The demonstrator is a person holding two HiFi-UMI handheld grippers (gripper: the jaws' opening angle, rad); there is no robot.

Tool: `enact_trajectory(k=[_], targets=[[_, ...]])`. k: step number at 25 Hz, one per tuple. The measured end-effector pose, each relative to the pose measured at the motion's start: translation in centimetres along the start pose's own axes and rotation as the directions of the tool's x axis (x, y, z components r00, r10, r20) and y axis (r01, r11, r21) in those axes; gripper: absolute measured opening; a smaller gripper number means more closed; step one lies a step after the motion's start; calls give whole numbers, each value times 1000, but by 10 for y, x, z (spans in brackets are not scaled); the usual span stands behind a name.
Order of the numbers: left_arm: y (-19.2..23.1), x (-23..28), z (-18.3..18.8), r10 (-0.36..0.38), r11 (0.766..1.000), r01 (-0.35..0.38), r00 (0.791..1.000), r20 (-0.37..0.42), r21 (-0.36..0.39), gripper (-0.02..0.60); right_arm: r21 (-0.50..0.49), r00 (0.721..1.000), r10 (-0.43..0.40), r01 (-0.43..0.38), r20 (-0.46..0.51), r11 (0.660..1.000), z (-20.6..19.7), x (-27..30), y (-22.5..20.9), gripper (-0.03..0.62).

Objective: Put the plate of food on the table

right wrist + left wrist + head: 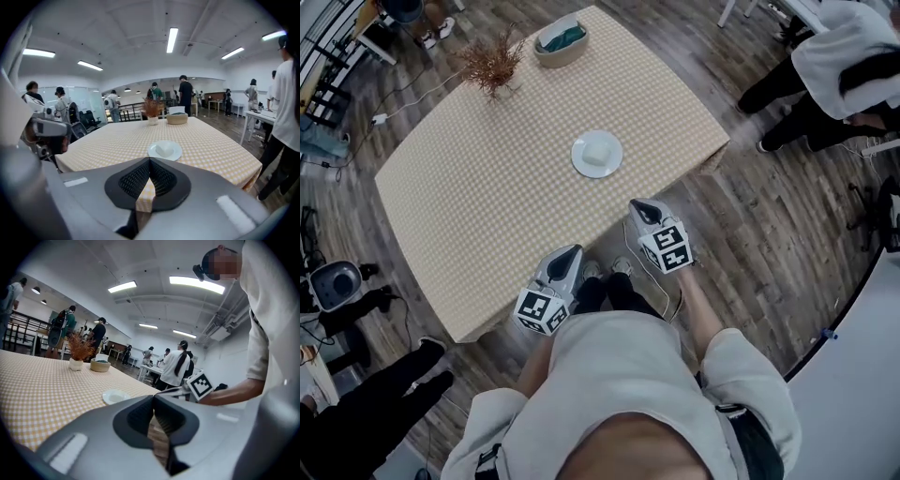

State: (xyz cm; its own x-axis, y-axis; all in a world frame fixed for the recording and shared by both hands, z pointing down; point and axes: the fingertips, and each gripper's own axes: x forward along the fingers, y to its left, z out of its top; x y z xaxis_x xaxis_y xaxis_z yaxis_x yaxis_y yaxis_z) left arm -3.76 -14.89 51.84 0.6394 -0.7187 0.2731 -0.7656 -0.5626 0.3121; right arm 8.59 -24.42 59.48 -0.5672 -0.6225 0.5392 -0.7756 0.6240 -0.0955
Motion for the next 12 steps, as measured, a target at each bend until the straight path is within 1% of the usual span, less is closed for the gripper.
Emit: enact_trajectory(k=[2, 5, 9, 12], targets=[[-12, 6, 9, -29, 999, 29, 999, 13, 30, 9, -32, 996, -9, 11, 85, 999, 19, -28, 9, -1], [-32, 17, 21, -74, 995, 72, 997, 34, 72, 9, -25, 981, -8, 13, 192, 1000, 40, -66, 14, -2], [-62, 29, 36, -124, 985, 117, 991, 51, 126, 9, -3, 949, -34, 37, 312, 999, 64, -116, 14, -1], [-80, 34, 40, -139, 980, 130, 989, 55, 148, 9, -4, 927, -64, 70, 370, 998, 73, -152, 14, -2]])
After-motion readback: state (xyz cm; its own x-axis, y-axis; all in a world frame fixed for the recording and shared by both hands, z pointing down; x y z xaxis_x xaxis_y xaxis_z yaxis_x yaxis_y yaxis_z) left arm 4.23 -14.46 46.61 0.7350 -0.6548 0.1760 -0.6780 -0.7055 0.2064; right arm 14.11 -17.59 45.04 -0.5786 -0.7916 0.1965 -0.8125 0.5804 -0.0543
